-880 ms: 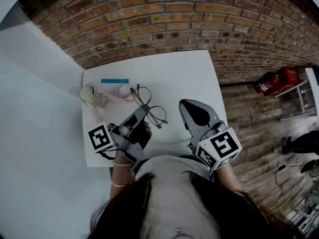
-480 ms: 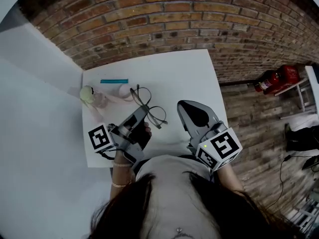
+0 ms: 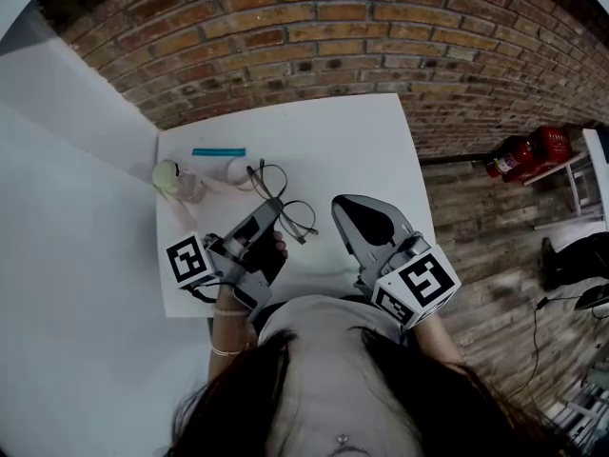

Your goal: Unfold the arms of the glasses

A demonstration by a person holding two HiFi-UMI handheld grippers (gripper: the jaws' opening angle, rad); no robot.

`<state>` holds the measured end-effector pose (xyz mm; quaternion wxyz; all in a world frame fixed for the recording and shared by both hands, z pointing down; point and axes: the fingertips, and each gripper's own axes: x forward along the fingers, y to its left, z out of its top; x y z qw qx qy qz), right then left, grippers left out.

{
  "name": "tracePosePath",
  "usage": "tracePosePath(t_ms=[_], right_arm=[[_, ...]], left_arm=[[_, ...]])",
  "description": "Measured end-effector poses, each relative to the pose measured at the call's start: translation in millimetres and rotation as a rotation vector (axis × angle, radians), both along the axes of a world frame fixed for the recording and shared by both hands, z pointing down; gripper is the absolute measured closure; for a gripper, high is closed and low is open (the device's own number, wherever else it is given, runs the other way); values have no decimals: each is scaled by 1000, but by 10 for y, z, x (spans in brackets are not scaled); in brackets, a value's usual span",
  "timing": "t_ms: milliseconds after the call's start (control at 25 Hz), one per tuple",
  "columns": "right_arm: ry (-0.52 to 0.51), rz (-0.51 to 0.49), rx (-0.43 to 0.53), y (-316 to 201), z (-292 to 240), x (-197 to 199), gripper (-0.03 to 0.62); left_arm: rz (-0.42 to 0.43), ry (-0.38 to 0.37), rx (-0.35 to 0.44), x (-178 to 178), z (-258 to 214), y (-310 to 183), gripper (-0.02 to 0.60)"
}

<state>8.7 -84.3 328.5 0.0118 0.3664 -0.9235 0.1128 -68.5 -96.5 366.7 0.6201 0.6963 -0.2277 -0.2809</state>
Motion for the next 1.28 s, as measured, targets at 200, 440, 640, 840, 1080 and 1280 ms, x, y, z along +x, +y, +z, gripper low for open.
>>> tracePosePath(t_ms=[200,440,640,840,1080,1280], right_arm=[[-26,-59,-1,70,-25,-81,568],[-35,-112,3,136,-32,-163,553],[-33,-161,20,201,-26,-255,542],[-3,-216,25,282,13,-354,540],[3,-258,48,330,7,-431,536],[57,-260,60,355,81,-444,549]], left_arm=[[0,8,0,-19,-7,-30,560],[0,28,-2,-12,-36,-60,560],[-3,34,0,-33,-38,-92,560],[-5,54,4,-65,-59,-112,560],[3,91,-1,-50,-94,-100,560],[8,102,-2,-40,-106,-81,560]])
